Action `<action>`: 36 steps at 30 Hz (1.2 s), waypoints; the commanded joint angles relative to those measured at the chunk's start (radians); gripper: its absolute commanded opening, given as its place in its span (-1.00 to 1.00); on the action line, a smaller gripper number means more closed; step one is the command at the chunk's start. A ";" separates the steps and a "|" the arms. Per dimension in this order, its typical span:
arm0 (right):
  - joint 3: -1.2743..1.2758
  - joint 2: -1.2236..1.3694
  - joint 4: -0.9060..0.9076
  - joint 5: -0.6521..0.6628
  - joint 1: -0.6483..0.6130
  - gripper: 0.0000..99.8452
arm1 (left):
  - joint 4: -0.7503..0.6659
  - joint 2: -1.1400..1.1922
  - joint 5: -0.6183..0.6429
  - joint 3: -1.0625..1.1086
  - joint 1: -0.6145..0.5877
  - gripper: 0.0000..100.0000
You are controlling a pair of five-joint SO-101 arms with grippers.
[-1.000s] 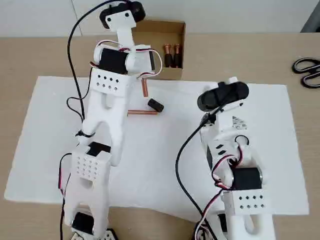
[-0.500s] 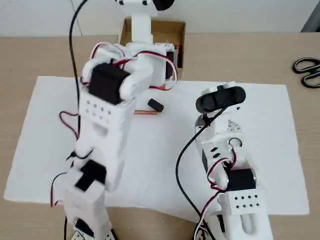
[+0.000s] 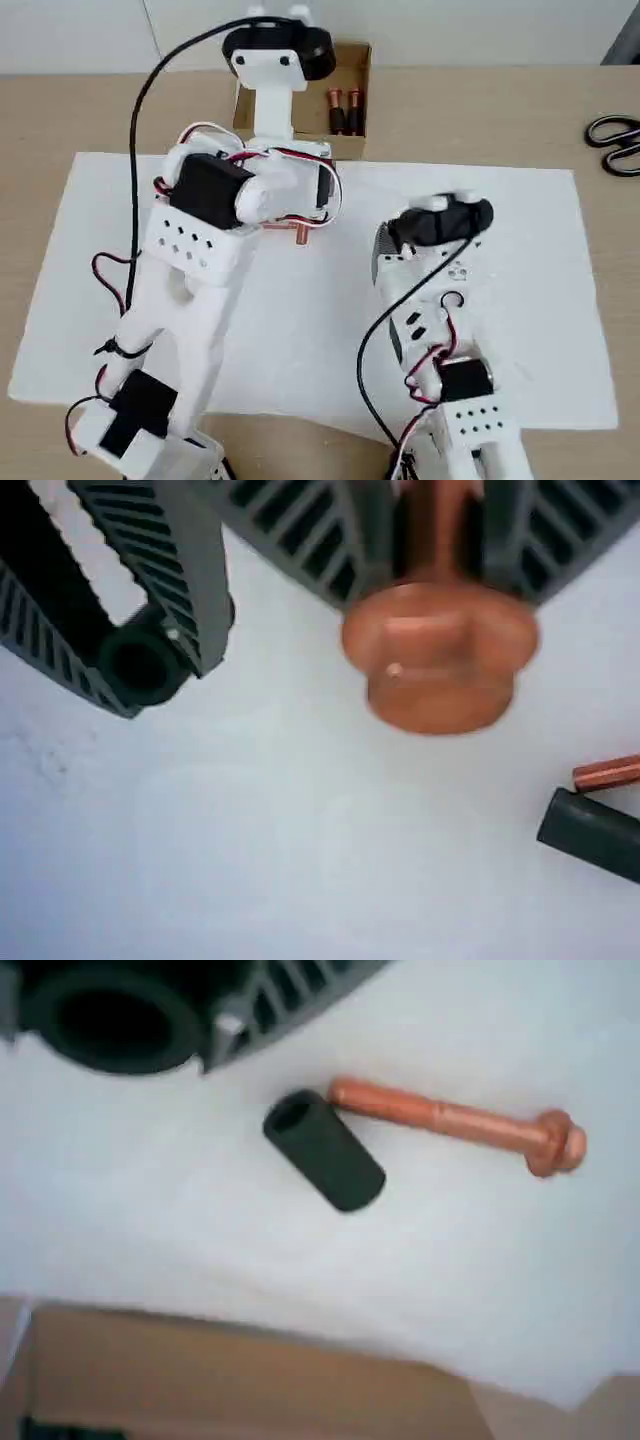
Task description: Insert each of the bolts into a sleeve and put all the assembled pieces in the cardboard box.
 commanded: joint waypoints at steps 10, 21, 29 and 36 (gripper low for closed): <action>0.261 -0.335 -0.088 0.084 -0.042 -0.99 | -0.368 -0.049 0.058 0.297 0.009 -0.99; 0.259 -0.460 0.104 0.023 -0.104 -0.99 | -0.589 -0.060 0.094 0.470 0.089 -0.99; 0.261 -0.463 0.136 0.018 -0.102 -0.99 | -0.608 -0.292 0.092 0.522 0.086 -0.99; 0.261 -0.456 0.137 0.018 -0.102 -0.99 | -0.534 -0.574 0.051 0.549 -0.011 -0.99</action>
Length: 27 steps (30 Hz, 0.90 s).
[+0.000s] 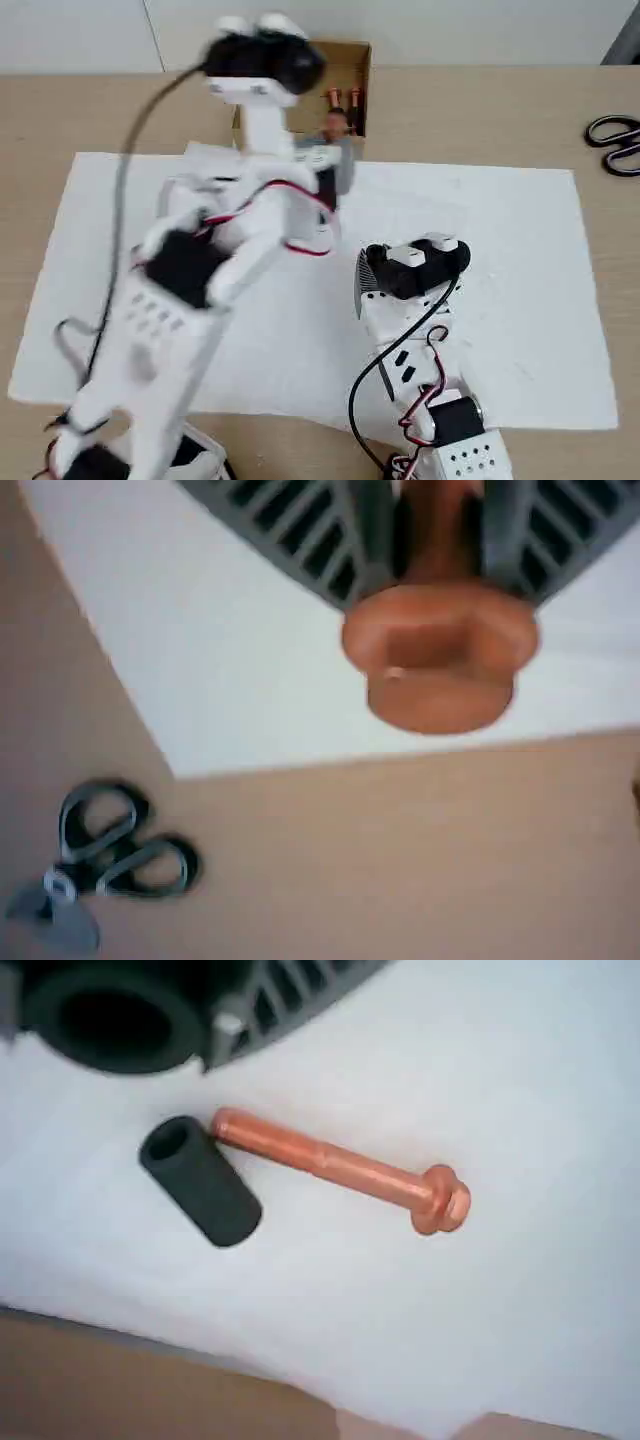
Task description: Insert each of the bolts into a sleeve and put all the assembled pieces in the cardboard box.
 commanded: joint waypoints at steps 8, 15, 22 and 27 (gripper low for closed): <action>0.006 -0.015 0.002 -0.009 0.001 -0.99 | -0.311 -0.292 -0.034 0.504 -0.126 -0.99; 0.006 -0.015 0.004 -0.009 0.001 -0.99 | -0.715 -0.327 -0.032 0.811 -0.115 -0.99; 0.006 -0.021 0.027 -0.011 -0.004 -0.99 | -0.786 -0.327 -0.032 0.846 -0.002 -0.99; 0.006 -0.022 0.042 -0.012 -0.007 -0.99 | -0.786 -0.327 -0.034 0.849 0.106 -0.99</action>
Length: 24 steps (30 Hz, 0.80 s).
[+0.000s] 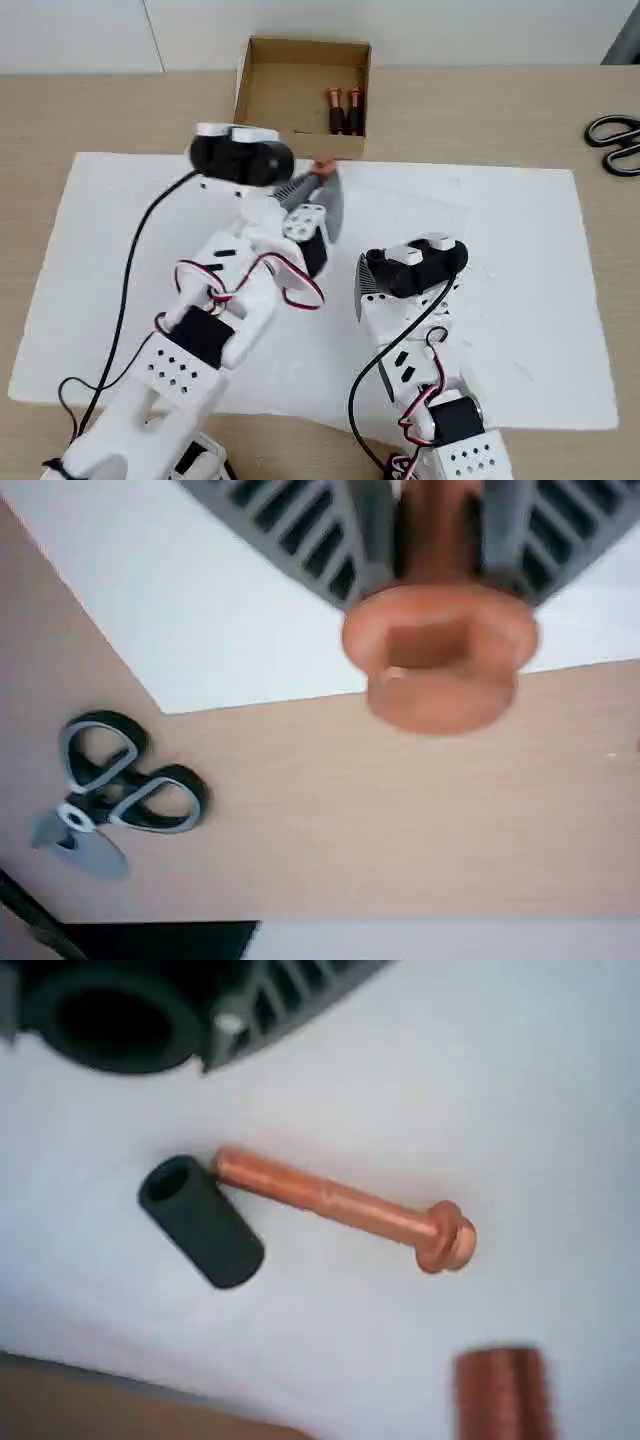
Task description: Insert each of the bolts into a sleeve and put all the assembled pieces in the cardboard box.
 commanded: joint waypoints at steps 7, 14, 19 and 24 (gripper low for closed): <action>0.006 -0.022 0.004 -0.012 -0.074 -0.99 | -0.032 -0.035 -0.009 -0.005 0.055 -0.99; -0.002 -0.025 -0.004 -0.012 -0.076 -0.99 | -0.051 -0.035 -0.009 0.018 0.055 -0.99; 0.002 -0.084 0.004 -0.012 -0.076 -0.99 | -0.180 -0.035 -0.029 0.114 0.055 -0.99; 0.003 -0.096 0.004 -0.018 -0.077 -0.99 | -0.269 -0.035 -0.055 0.168 0.055 -0.99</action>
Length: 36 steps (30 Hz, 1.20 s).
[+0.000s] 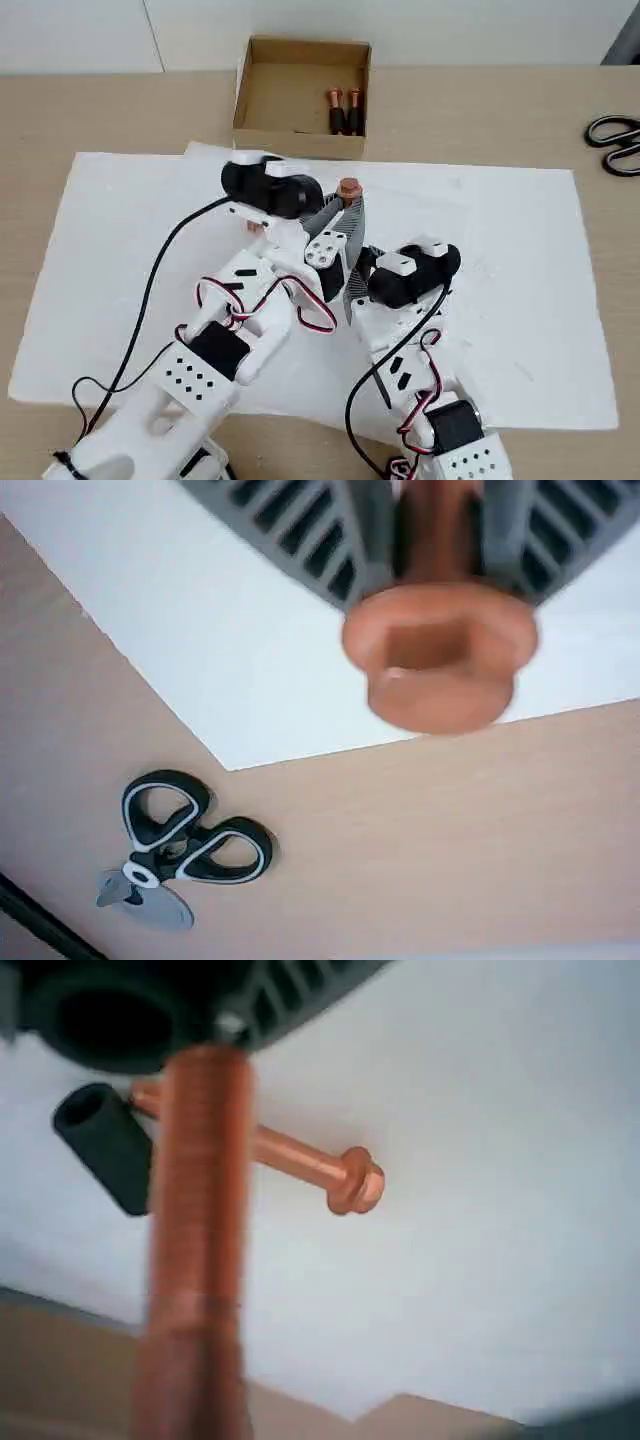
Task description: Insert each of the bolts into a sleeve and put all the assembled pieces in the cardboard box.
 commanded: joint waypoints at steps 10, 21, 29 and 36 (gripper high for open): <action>0.008 -0.025 0.001 -0.054 -0.028 -0.99 | -0.058 -0.035 -0.011 -0.004 0.051 -0.99; 0.008 -0.027 0.001 -0.052 -0.036 -0.99 | -0.058 -0.035 -0.014 -0.002 0.058 -0.99; 0.008 -0.028 0.002 -0.048 -0.036 -0.99 | -0.058 -0.035 -0.017 0.018 0.055 -0.99; 0.002 -0.031 0.038 -0.048 -0.036 -0.99 | -0.091 -0.035 -0.017 0.022 0.014 -0.99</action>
